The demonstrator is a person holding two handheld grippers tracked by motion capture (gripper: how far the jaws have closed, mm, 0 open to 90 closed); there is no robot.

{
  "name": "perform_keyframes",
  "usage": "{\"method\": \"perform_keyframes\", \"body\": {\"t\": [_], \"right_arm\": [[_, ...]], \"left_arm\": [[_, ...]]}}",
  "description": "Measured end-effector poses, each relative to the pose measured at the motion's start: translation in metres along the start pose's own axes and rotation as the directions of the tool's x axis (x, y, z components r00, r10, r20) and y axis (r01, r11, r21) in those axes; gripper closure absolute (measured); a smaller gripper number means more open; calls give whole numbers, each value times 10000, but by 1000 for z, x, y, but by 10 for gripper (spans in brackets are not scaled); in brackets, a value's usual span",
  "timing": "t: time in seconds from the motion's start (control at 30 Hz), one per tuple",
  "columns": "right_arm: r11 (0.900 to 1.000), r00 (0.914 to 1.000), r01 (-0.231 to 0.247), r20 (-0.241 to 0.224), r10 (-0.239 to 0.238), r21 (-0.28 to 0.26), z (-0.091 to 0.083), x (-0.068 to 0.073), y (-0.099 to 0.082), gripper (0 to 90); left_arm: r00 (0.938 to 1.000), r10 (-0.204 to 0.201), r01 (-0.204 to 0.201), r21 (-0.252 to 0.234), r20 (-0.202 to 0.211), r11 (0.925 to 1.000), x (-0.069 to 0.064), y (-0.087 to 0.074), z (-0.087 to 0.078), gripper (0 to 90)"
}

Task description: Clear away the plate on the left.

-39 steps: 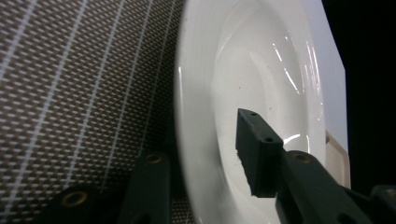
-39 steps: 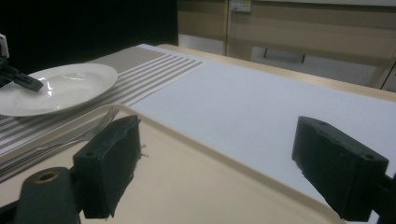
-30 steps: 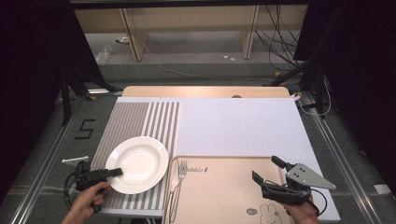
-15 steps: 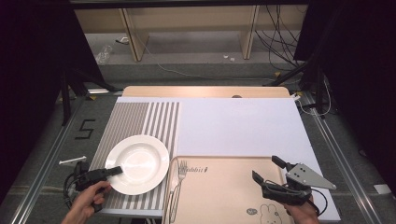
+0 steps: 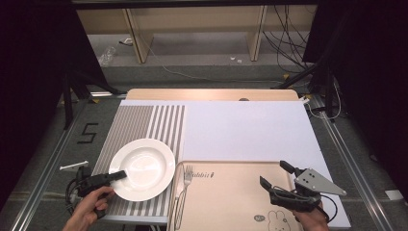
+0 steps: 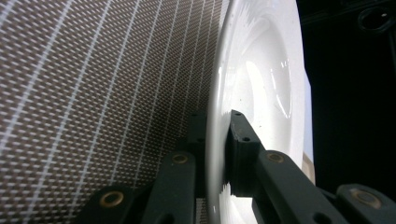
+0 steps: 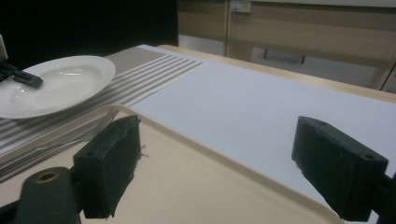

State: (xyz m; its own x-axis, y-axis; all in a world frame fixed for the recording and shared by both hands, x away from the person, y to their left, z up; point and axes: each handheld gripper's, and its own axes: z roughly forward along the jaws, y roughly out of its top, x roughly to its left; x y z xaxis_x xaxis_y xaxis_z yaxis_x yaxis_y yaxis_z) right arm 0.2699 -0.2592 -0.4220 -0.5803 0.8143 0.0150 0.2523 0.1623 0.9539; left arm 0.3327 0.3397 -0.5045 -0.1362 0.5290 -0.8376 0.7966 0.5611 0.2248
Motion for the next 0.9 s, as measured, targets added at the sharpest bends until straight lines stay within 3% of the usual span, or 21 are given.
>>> {"method": "perform_keyframes", "body": {"t": [0.47,0.9], "right_arm": [[10000,10000,-30,-3,30,53,1,0,0,164],[10000,10000,-72,-2,72,55,0,0,-1,164]], "left_arm": [[9985,-86,75,204,538,9998,-3,2,2,815],[9950,266,-324,597,958,9977,-18,-1,10,814]]}}
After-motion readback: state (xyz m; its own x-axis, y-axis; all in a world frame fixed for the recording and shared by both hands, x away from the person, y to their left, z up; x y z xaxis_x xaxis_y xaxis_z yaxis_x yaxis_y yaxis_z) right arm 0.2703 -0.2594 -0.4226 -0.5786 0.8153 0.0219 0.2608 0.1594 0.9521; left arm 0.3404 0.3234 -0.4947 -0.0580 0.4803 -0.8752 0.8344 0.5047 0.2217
